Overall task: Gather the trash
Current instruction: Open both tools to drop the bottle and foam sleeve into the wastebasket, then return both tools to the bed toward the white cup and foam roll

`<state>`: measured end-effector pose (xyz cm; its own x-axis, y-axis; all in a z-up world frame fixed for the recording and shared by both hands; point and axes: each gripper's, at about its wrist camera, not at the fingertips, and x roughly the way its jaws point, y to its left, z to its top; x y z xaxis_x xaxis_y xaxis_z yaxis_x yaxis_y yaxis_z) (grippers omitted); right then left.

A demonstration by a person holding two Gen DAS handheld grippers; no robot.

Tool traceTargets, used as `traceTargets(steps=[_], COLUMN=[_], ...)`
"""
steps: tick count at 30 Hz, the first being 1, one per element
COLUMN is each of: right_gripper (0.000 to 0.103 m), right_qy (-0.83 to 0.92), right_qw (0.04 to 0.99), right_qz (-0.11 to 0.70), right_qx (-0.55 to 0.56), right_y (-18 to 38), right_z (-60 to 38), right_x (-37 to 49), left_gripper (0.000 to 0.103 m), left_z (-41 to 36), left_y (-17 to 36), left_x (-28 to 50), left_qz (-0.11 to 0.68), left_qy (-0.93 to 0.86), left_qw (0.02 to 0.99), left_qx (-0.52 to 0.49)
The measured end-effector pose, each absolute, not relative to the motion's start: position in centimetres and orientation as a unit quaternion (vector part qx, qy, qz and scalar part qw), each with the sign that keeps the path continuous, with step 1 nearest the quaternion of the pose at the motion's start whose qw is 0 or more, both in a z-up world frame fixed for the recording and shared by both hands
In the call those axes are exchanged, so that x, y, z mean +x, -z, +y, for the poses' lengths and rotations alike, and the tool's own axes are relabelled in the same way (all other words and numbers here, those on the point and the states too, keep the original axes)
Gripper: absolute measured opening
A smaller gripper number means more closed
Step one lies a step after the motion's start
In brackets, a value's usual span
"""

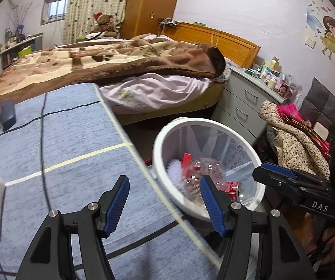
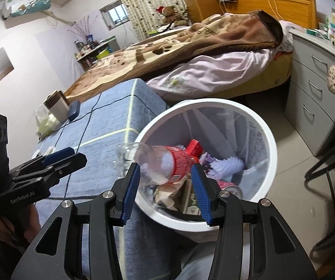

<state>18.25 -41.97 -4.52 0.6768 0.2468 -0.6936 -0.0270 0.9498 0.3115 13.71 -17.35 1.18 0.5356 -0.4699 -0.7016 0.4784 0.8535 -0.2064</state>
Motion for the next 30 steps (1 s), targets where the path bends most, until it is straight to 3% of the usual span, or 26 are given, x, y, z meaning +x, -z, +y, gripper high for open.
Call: traceTargets(steps=[30], right_gripper=[0.047], right_qy=[-0.192], right_qw=[0.894], right_qz=[0.399], right_qx=[0.064], right_y=[3.3], right_z=[-31.6], right_x=[18.8], left_gripper=[0.062], left_z=[-4.5], left_y=[-1.8], left_x=[10.7], left_qz=[0.377], left_qy=[0.13], left_qw=[0.916], left_qx=[-0.04])
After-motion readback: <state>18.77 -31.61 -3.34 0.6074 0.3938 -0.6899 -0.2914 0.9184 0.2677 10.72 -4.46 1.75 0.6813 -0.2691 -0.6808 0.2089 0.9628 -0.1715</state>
